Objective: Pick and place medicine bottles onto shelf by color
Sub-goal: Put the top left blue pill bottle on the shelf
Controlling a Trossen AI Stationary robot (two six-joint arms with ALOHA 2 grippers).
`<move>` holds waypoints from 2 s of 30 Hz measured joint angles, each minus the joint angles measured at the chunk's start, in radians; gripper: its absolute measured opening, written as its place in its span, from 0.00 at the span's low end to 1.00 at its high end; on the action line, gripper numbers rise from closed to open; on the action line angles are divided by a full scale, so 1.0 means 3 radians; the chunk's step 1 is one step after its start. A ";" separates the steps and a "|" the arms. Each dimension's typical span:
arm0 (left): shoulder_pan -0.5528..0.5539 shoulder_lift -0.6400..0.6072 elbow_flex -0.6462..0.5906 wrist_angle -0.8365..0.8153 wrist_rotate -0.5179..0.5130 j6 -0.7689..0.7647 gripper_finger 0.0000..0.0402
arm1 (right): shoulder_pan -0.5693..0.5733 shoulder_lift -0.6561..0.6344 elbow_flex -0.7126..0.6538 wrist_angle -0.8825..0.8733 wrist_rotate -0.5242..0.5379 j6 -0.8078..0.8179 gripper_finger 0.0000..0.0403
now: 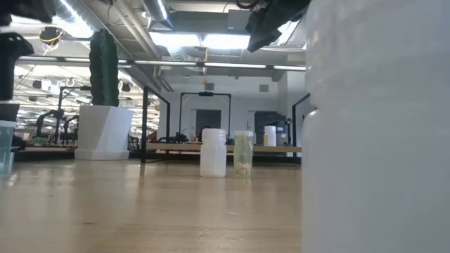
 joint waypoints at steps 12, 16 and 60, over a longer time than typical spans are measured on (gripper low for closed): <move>0.0331 0.0000 -0.0295 0.0133 0.0090 0.0255 0.65 | 0.0000 0.0000 0.0001 0.0000 0.0000 0.0000 0.60; 0.0427 0.0000 -0.0412 0.0305 0.0194 0.0341 0.65 | 0.0000 0.0000 0.0001 0.0000 0.0000 0.0000 0.60; 0.0488 0.0001 -0.0685 0.0523 0.0286 0.0343 0.50 | 0.0001 0.0000 0.0001 0.0000 0.0000 0.0000 0.60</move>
